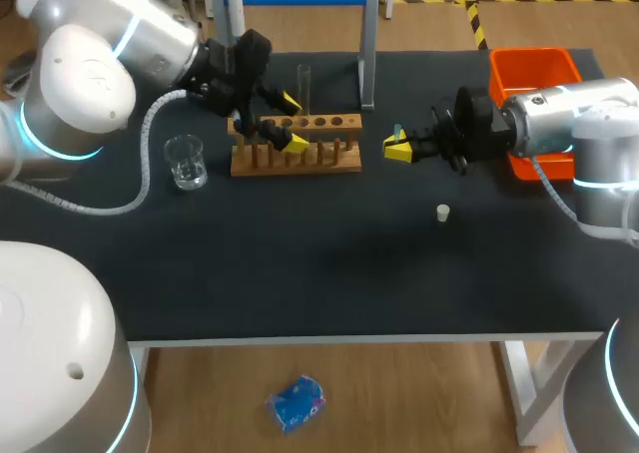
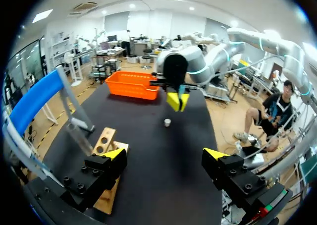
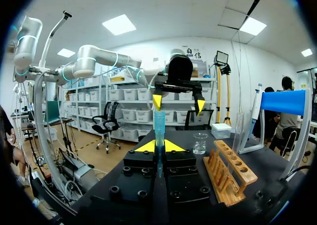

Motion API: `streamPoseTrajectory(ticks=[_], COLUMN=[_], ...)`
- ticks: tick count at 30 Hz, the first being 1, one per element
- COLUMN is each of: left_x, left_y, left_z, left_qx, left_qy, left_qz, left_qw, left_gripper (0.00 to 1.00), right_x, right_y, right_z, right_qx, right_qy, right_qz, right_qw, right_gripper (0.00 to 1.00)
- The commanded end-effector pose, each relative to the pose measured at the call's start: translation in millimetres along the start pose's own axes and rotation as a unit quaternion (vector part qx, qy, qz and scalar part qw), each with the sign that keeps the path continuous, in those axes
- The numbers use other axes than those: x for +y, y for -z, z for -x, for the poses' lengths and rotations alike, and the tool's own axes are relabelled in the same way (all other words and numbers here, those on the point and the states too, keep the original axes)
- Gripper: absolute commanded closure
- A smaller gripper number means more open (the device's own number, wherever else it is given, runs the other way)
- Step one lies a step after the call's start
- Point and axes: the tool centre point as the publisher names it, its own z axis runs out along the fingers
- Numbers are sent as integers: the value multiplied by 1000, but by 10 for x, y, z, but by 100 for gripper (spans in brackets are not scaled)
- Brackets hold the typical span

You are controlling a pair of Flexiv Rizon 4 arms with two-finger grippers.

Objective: Invert the test tube, pick up the pipette, mount the tip to pipette, aspirate from beaker and dispense into the tube, eject the tip, return the pipette, and cap with the stopper.

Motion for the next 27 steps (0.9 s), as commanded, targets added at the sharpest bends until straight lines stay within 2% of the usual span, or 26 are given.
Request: streamPoseTrajectory(ticks=[1,11,27], left_x=[245,535,537], left_y=[292,882,902], left_z=[-22,395,410], left_qx=[-44,-116,-116], left_qy=[13,30,31], left_qz=[-9,-20,-21], left_qw=[999,993,993], left_gripper=[0,0,0], right_x=[4,4,4], right_y=[4,4,4], right_z=[-3,-3,-3], right_qx=[1,1,1], right_qy=[0,0,0], right_qz=[-1,-1,-1], right_qw=[1000,1000,1000], right_gripper=[100,100,100])
